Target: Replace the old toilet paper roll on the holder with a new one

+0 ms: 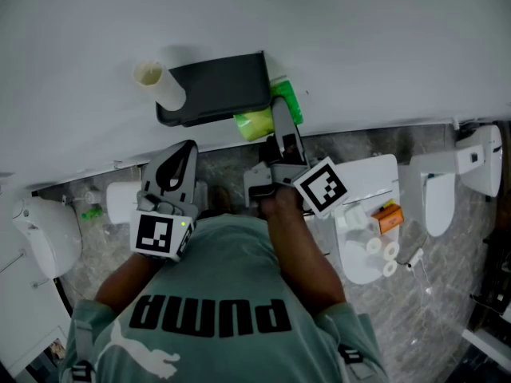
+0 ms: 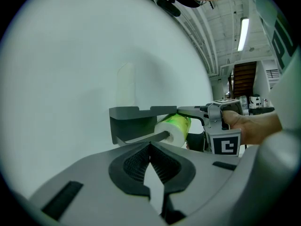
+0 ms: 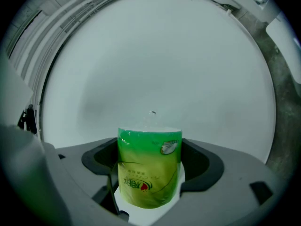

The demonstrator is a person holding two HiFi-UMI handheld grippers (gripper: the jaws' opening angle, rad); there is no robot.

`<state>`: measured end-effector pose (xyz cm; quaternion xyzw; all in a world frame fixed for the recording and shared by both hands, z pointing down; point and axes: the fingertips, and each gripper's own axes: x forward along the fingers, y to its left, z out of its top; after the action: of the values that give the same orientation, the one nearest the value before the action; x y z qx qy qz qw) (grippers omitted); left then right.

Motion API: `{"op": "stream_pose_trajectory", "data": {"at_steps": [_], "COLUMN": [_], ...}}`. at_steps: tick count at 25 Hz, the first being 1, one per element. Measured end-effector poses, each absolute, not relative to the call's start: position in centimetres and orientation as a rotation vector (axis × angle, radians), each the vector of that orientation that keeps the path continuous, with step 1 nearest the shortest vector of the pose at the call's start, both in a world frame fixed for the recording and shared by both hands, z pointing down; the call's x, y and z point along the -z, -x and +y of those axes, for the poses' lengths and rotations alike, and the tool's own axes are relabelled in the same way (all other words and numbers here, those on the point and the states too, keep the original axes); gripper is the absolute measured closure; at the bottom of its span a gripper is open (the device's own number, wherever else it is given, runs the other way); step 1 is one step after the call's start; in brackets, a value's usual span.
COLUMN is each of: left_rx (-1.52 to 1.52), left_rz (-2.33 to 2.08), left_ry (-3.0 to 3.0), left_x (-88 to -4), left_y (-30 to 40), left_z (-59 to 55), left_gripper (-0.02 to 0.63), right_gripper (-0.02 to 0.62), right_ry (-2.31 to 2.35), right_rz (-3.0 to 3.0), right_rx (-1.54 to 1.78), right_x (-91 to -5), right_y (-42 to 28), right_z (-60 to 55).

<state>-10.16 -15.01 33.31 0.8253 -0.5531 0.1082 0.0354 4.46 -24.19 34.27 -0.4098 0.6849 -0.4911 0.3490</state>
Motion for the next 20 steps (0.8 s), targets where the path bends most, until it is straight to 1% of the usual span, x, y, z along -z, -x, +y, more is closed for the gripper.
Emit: {"op": "stream_pose_trajectory", "data": {"at_steps": [10,20], "left_rx": [-0.319,-0.297], "left_rz": [-1.690,-1.695], "left_ry": [-2.539,-2.473], "left_x": [-33.7,-34.8], "left_y": [11.1,12.9], "left_z": [-15.1,-15.1], "left_gripper": [0.603,0.603], "right_gripper": [0.185,0.187], "right_ry": [0.926,0.830], "right_rz": [1.659,1.723], "right_rx": [1.391,1.441], "right_x": [-35.8,-36.3], "right_y": [-2.5,1.1], "right_z": [-22.2,-21.1]}}
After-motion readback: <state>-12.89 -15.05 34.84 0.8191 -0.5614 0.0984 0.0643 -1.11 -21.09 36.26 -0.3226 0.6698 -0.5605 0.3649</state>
